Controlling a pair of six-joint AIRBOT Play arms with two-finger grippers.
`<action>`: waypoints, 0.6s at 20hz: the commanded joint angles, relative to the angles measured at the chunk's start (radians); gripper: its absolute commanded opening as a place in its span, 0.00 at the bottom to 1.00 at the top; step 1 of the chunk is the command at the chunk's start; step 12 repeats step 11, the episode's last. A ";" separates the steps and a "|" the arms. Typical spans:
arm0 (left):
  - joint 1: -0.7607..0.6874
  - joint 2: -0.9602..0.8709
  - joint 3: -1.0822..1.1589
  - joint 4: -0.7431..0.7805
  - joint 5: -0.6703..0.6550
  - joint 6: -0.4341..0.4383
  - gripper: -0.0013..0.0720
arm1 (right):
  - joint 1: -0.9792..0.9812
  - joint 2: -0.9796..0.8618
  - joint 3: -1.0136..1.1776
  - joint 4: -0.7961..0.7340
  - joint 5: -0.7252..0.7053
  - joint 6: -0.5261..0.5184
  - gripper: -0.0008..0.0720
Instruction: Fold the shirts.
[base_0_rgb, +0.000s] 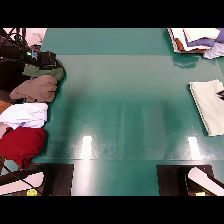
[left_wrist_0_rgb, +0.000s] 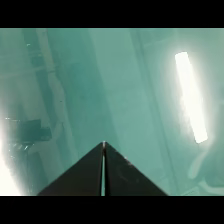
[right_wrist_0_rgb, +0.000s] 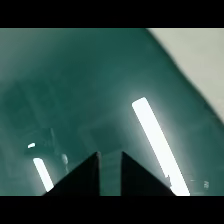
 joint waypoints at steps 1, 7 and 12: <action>0.000 0.001 0.000 0.000 0.017 0.000 0.05 | 0.258 0.001 0.004 0.052 -0.002 0.002 0.03; 0.000 0.001 0.000 0.000 0.020 0.000 0.05 | 0.469 0.000 0.004 0.047 -0.021 -0.002 0.03; 0.000 0.001 0.000 0.000 0.020 0.000 0.05 | 0.482 0.000 0.004 0.048 -0.018 -0.002 0.03</action>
